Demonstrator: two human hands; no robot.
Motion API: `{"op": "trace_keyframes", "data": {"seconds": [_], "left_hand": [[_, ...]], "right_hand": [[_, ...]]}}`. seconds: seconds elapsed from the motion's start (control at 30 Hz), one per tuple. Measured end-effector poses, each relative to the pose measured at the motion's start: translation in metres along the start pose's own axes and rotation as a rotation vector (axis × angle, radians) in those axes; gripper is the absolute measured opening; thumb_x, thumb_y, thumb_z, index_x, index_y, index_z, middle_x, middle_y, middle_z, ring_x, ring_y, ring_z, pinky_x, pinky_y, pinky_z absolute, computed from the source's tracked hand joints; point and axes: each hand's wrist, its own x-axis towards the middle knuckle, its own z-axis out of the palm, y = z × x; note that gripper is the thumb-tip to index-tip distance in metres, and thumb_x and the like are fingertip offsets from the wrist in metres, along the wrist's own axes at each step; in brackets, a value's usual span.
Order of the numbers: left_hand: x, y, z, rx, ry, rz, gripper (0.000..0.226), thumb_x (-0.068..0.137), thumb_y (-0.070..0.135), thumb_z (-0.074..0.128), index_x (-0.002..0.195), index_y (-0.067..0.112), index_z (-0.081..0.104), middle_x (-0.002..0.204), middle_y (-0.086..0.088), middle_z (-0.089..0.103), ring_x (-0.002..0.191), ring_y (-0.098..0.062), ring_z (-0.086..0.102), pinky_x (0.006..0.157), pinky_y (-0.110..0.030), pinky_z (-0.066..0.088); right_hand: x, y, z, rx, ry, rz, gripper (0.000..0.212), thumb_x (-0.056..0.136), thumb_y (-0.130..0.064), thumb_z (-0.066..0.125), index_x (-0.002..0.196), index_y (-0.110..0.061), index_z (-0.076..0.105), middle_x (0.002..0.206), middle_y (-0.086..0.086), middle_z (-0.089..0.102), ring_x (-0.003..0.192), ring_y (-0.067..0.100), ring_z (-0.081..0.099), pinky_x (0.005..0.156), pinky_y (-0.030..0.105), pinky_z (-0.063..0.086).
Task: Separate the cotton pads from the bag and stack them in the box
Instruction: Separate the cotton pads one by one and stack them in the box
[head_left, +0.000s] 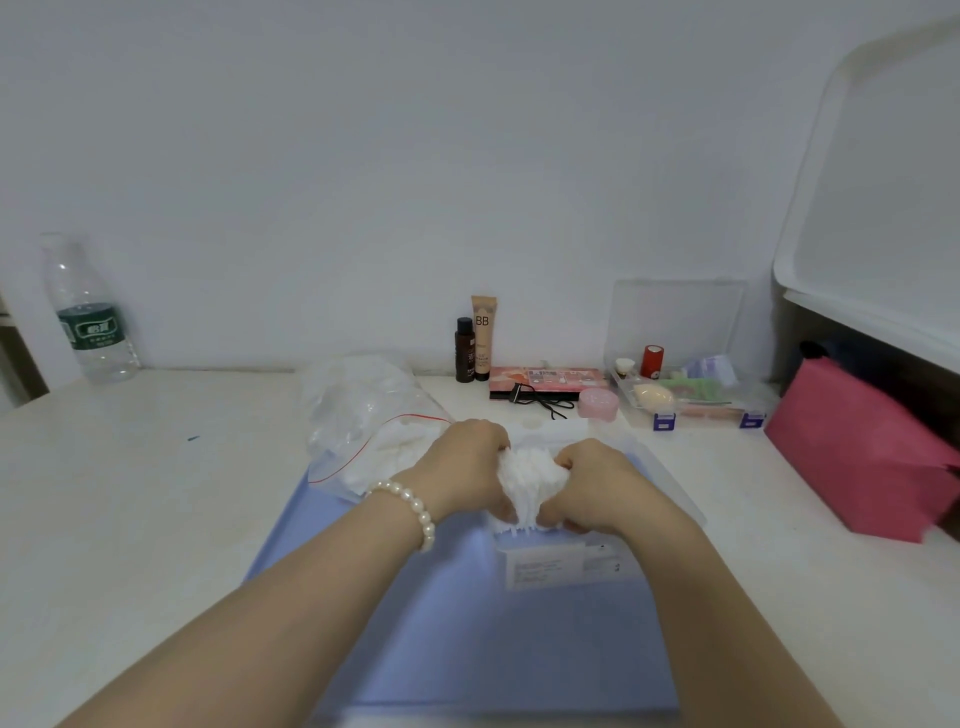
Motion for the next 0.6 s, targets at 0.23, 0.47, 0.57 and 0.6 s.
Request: {"op": "trace_keyframes", "data": {"seconds": [0.23,0.47,0.57,0.6], "left_hand": [[-0.003,-0.002,0.0,-0.07,-0.006,0.006,0.086,0.057,0.04,0.088,0.128,0.011,0.051,0.122,-0.003,0.056,0.11,-0.02,0.053,0.084,-0.024,0.041],[-0.005,-0.006,0.008,-0.234,0.065,-0.047,0.069,0.057,0.031,0.089,0.116,0.014,0.057,0.112,0.001,0.059,0.096,-0.013,0.052,0.077,-0.022,0.04],[-0.004,-0.008,0.011,-0.298,0.086,-0.075,0.068,0.056,0.026,0.09,0.115,0.014,0.058,0.111,0.001,0.059,0.1,-0.015,0.054,0.079,-0.022,0.041],[-0.004,-0.008,0.013,-0.308,0.092,-0.081,0.07,0.056,0.026,0.089,0.117,0.014,0.057,0.114,0.001,0.058,0.104,-0.015,0.054,0.081,-0.022,0.041]], "right_hand": [[-0.001,0.0,0.004,0.057,0.072,-0.052,0.046,0.065,-0.038,0.081,0.094,-0.008,0.061,0.084,0.009,0.068,0.067,0.023,0.067,0.067,0.036,0.056],[-0.005,0.005,-0.01,0.154,-0.083,-0.057,0.038,0.075,0.004,0.066,0.111,-0.005,0.06,0.09,0.02,0.069,0.071,0.027,0.067,0.073,0.039,0.058],[-0.007,0.009,-0.015,0.138,-0.098,-0.045,0.037,0.084,-0.003,0.056,0.118,-0.014,0.048,0.099,0.015,0.064,0.076,0.023,0.066,0.073,0.034,0.055],[-0.007,0.009,-0.016,0.137,-0.093,-0.043,0.034,0.086,-0.004,0.054,0.117,-0.015,0.046,0.1,0.014,0.062,0.075,0.022,0.065,0.073,0.034,0.055]]}}
